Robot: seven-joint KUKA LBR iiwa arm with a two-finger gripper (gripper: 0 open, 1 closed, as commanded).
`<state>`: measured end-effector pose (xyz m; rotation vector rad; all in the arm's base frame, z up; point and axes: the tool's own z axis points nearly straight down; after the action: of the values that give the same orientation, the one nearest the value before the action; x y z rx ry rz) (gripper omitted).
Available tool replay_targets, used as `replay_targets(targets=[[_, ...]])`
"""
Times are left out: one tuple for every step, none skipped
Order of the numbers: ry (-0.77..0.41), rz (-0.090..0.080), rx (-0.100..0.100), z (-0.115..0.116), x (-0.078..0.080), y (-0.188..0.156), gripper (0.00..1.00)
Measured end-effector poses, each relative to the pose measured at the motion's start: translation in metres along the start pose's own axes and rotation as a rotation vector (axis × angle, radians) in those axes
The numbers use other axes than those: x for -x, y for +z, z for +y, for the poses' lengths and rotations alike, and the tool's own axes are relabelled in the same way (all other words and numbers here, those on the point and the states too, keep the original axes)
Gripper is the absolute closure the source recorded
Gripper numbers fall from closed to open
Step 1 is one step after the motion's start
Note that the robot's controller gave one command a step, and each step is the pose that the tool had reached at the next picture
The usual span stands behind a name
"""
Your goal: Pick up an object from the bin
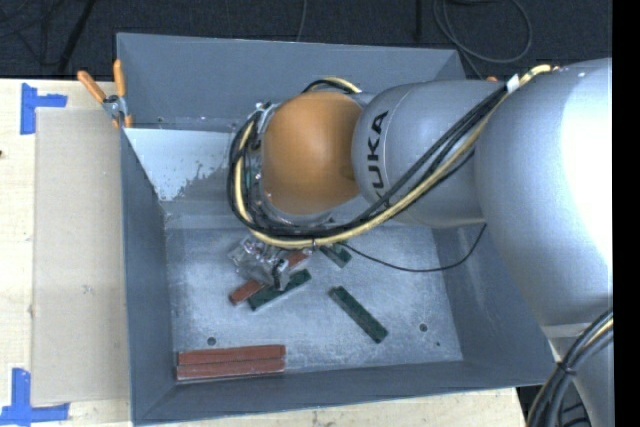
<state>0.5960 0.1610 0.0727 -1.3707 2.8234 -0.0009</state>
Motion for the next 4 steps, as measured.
replay_targets(targets=[[0.001,-0.001,0.002,0.001,0.000,0.002,0.00],[-0.201,0.003,0.003,0.016,-0.036,0.003,0.00],[-0.199,-0.002,0.002,0.016,-0.033,0.000,1.00],[-0.198,0.000,0.003,0.016,-0.035,0.002,0.00]])
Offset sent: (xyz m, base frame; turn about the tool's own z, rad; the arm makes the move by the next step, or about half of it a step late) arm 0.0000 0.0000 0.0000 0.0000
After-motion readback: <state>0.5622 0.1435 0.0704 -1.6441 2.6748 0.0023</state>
